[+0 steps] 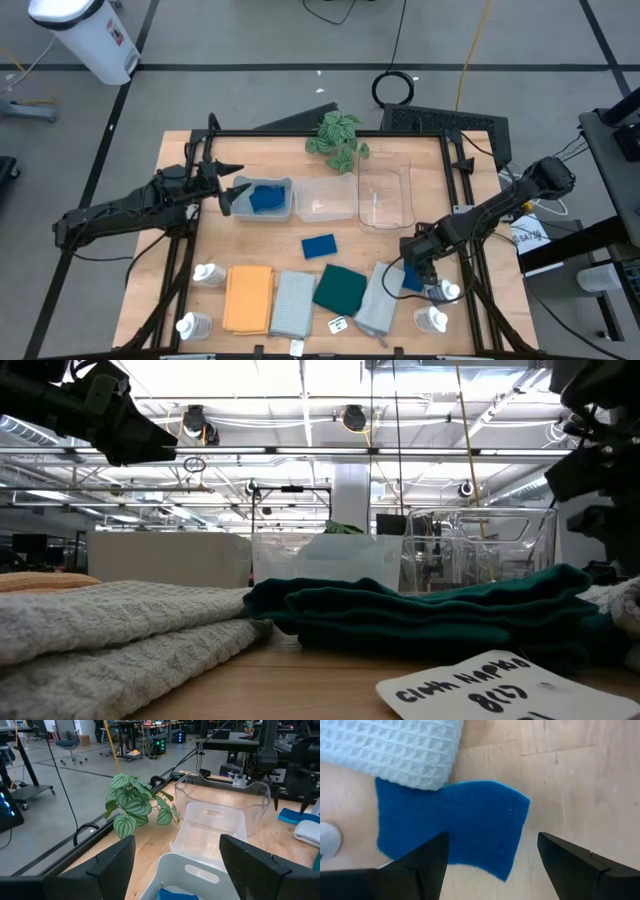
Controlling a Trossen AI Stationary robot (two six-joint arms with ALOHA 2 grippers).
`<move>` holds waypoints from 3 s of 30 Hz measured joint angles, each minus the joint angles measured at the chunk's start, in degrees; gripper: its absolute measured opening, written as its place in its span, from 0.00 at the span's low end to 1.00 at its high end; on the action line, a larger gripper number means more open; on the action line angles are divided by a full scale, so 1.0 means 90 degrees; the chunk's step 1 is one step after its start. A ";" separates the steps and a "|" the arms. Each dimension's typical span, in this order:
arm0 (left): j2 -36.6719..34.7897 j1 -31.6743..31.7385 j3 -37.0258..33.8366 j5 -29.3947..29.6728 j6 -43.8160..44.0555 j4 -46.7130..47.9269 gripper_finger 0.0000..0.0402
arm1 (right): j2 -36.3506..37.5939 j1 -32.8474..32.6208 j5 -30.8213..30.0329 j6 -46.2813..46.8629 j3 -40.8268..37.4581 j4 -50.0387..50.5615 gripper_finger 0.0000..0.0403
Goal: Pick & Place Kitchen Items
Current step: Put the blue sponge into the gray bin
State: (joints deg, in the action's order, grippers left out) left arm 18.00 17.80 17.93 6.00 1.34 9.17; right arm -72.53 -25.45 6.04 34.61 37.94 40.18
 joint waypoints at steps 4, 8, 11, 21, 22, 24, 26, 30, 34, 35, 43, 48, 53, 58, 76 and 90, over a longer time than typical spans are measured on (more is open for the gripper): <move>0.0000 0.0000 0.0000 0.0000 0.0000 0.0002 0.73 | 0.0011 0.0002 0.0045 0.0085 -0.0306 -0.0493 0.69; 0.0000 0.0000 0.0000 0.0000 0.0000 0.0002 0.73 | 0.0019 0.0005 0.0026 0.0071 -0.0408 -0.0616 0.66; 0.0000 0.0000 0.0000 0.0000 0.0000 0.0002 0.73 | 0.0017 0.0005 0.0022 -0.0001 -0.0414 -0.0613 0.58; 0.0000 0.0000 0.0000 0.0000 0.0000 0.0002 0.73 | 0.0010 0.0005 0.0008 -0.0038 -0.0426 -0.0587 0.21; 0.0000 0.0000 0.0000 0.0000 0.0000 0.0002 0.73 | 0.0009 0.0004 0.0010 -0.0037 -0.0426 -0.0588 0.18; 0.0000 0.0000 0.0000 0.0000 -0.0001 0.0002 0.73 | 0.0007 0.0002 0.0027 -0.0037 -0.0426 -0.0591 0.13; 0.0000 0.0000 0.0000 0.0000 0.0000 0.0002 0.73 | 0.0007 0.0002 0.0036 -0.0039 -0.0426 -0.0594 0.10; 0.0000 0.0000 0.0000 0.0000 0.0000 0.0002 0.73 | 0.0060 0.0000 0.0047 -0.0122 -0.0428 -0.0585 0.04; 0.0000 0.0000 0.0000 0.0000 0.0000 0.0002 0.73 | 0.0345 0.0000 -0.0015 -0.0096 -0.0438 -0.0482 0.03; 0.0000 0.0000 0.0000 0.0000 0.0000 0.0002 0.73 | 0.0458 0.0002 -0.0032 -0.0095 -0.0438 -0.0441 0.03; 0.0000 0.0000 0.0000 0.0000 0.0000 0.0002 0.73 | 0.1454 0.0002 -0.0224 -0.0092 -0.0441 -0.0178 0.02; 0.0000 0.0000 0.0000 0.0000 0.0000 0.0002 0.73 | 0.2024 0.0002 -0.0284 -0.0114 -0.0438 -0.0179 0.02; 0.0000 0.0000 0.0000 0.0000 0.0000 0.0002 0.73 | 0.2456 0.0002 -0.0381 -0.0098 -0.0438 -0.0192 0.02; 0.0000 0.0000 0.0000 0.0000 0.0000 0.0002 0.73 | 0.2679 0.0002 -0.0393 -0.0091 -0.0436 -0.0194 0.02; 0.0000 0.0000 0.0000 0.0000 0.0000 0.0002 0.73 | 0.3470 -0.0014 -0.0537 -0.0407 -0.0426 -0.0391 0.02; 0.0000 0.0000 0.0000 -0.0001 0.0000 0.0002 0.73 | 0.3485 -0.0014 -0.1641 -0.2541 -0.0925 -0.3684 0.02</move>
State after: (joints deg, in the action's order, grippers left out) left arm 18.00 17.80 17.93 5.99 1.34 9.19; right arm -41.17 -25.58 -8.72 11.74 29.62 7.02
